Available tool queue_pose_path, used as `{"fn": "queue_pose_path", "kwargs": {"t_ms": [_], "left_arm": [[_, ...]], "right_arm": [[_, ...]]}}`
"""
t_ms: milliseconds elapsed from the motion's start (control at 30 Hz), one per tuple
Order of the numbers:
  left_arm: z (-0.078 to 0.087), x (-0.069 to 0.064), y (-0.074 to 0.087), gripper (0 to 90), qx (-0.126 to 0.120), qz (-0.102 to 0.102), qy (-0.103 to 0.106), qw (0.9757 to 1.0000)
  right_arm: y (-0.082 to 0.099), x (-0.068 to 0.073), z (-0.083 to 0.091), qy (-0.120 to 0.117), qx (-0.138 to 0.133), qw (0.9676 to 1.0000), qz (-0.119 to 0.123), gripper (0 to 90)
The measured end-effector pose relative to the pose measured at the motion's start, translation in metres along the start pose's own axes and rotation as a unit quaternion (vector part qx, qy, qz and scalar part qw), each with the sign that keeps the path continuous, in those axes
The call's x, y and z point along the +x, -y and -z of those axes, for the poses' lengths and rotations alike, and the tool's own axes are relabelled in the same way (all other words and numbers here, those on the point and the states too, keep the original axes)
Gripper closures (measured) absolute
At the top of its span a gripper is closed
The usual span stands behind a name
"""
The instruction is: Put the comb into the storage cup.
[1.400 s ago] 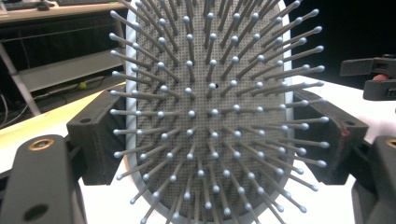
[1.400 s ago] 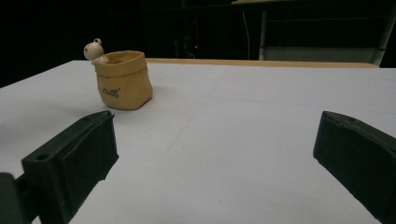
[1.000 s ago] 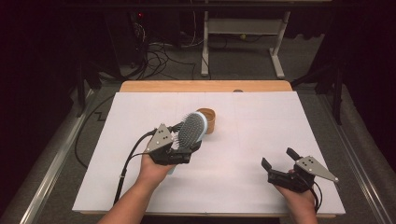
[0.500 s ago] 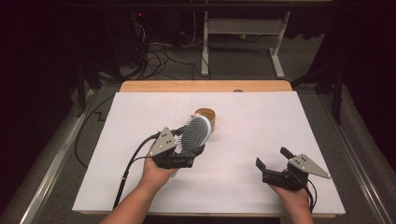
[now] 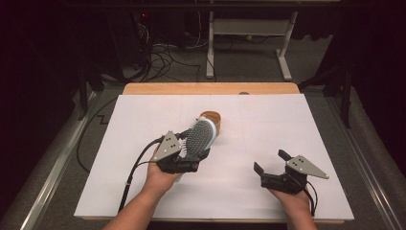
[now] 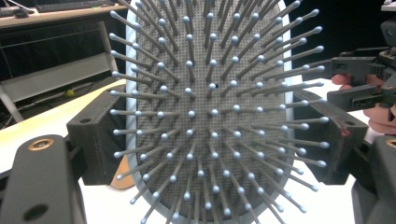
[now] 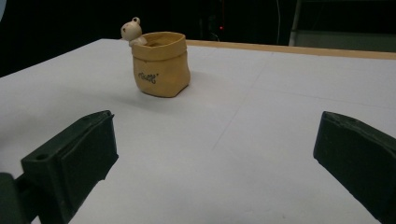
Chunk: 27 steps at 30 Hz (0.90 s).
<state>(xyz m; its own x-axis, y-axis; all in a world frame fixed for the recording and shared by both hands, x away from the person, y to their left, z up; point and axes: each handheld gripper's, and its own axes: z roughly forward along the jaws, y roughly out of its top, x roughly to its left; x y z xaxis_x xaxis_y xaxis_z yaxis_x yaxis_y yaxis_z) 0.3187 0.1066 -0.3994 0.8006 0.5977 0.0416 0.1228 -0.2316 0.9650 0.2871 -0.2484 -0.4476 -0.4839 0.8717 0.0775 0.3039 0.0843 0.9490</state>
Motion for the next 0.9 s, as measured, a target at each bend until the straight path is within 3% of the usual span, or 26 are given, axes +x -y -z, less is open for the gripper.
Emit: {"fn": "queue_pose_path", "kwargs": {"t_ms": [567, 900], "left_arm": [[0.001, 0.002, 0.005, 20.1, 0.004, 0.006, -0.003, 1.0], [0.0, 0.003, 0.006, 20.0, 0.004, 0.007, -0.005, 1.0]], "right_arm": [[-0.022, 0.015, -0.021, -0.046, -0.004, 0.9989, 0.002, 0.2], [-0.036, 0.027, -0.027, -0.055, -0.013, 0.9983, 0.016, 0.2]]}}
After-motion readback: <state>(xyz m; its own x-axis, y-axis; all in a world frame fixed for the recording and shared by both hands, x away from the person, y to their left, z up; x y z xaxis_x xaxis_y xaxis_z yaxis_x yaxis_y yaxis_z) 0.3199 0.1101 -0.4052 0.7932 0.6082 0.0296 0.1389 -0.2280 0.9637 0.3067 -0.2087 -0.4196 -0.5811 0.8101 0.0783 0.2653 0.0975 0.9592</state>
